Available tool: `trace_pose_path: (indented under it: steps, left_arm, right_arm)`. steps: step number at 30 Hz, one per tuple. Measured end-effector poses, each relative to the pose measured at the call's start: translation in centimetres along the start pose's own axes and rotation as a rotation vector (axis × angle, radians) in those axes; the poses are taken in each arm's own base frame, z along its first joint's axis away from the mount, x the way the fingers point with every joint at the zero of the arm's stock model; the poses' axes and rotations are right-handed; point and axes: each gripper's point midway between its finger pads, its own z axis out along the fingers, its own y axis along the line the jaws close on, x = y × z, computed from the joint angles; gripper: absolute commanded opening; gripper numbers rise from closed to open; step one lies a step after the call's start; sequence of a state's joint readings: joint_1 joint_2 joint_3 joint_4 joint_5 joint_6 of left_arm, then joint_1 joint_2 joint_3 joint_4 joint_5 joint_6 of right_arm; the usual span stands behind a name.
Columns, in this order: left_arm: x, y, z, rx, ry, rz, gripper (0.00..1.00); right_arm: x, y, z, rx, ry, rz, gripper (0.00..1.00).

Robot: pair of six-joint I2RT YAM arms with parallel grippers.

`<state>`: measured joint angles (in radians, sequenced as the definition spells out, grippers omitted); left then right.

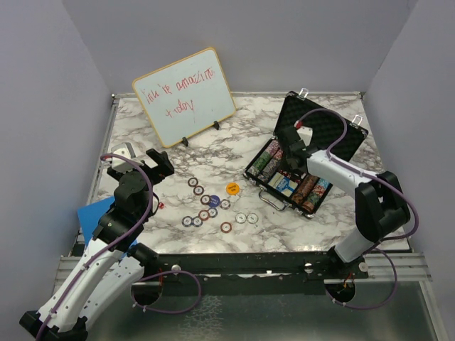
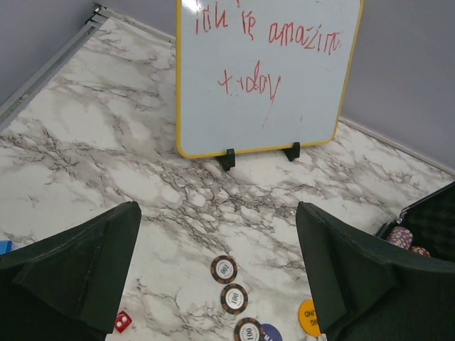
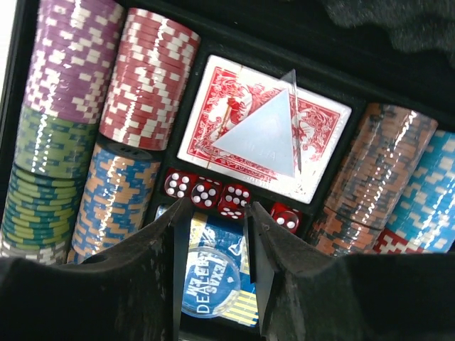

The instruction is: Pack up texas hold em set

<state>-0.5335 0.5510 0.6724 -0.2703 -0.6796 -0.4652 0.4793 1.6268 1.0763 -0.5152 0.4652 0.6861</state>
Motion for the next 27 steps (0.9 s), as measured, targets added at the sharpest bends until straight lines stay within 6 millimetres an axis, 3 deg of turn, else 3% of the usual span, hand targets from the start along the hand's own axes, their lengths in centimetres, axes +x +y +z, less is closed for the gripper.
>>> trace_pose_path:
  steps: [4,18,27]
  left_arm:
    - [0.0,0.0,0.0,0.000,0.000,0.000,0.99]
    - [0.0,0.0,0.0,0.002,0.001,0.004,0.99]
    - [0.1,0.0,0.0,0.001,0.003,0.009,0.99]
  right_arm:
    - [-0.3,0.2,-0.4,-0.059,-0.002,-0.105,0.33]
    - [1.2,-1.0,-1.1,-0.178,0.077,-0.625,0.28]
    - [1.9,-0.3,0.3,-0.220,0.118,-0.781,0.26]
